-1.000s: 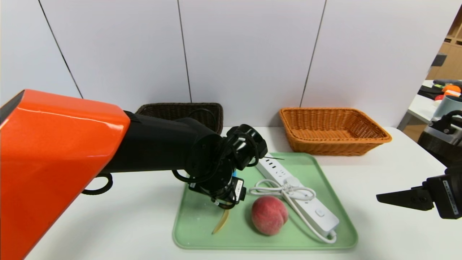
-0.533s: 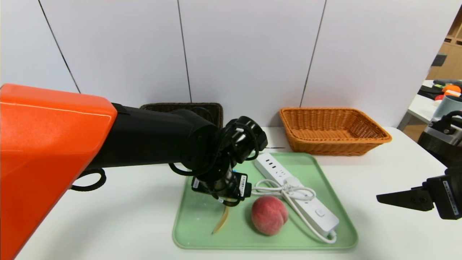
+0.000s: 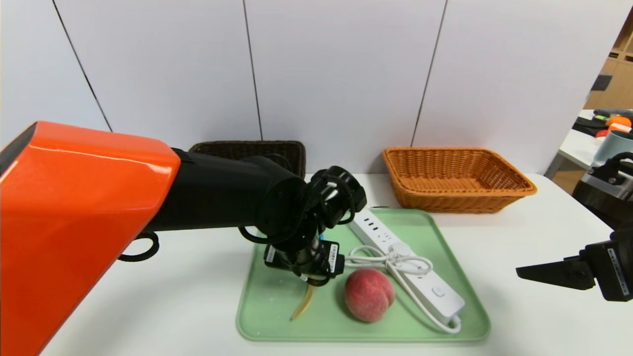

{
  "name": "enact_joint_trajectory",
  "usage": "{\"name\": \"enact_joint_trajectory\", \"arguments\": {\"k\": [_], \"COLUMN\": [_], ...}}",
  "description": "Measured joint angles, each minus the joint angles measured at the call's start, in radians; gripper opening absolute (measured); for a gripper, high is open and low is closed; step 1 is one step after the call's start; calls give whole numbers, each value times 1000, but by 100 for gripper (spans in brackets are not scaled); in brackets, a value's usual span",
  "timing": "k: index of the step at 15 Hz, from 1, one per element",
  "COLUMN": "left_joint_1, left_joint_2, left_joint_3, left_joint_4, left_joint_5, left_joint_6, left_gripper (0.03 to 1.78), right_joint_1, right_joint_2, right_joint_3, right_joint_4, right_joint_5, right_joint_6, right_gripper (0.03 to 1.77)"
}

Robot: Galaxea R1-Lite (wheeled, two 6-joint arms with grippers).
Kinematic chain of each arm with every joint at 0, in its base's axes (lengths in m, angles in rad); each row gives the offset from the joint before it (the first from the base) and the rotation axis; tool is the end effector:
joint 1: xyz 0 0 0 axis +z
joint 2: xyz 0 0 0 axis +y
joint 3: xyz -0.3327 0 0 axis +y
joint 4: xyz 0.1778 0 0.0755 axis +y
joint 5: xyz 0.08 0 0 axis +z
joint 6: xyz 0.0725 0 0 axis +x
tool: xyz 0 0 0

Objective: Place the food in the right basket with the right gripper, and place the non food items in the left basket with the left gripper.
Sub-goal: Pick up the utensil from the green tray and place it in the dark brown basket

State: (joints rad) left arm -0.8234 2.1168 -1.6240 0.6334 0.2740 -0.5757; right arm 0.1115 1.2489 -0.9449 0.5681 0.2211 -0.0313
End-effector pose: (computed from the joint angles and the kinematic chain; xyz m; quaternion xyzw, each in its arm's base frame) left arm 0.3064 -0.3017 0.1315 0.0359 0.5018 -0.0906 0.8595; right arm 0.1810 0.0363 0.2190 0.0091 0.4193 0.1566 0.8942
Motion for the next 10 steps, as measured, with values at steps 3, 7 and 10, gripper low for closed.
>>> {"name": "enact_joint_trajectory", "arguments": {"k": [3,7,10], "left_joint_1": [6,9,8], "left_joint_2": [5,5,4], "left_joint_3": [1,1,5], "left_joint_4": [-1,0,13], "left_joint_5": [-1,-1,0], "left_joint_6": [1,2,0], "left_gripper": [169,169,130], "right_joint_1": [0,0,0], "right_joint_2": [0,1,1], "right_joint_3": [3,4,4], "right_joint_4": [0,-2,-2], "right_joint_5": [0,0,0], "right_joint_6": [0,0,0], "right_gripper": [170,170,170]}}
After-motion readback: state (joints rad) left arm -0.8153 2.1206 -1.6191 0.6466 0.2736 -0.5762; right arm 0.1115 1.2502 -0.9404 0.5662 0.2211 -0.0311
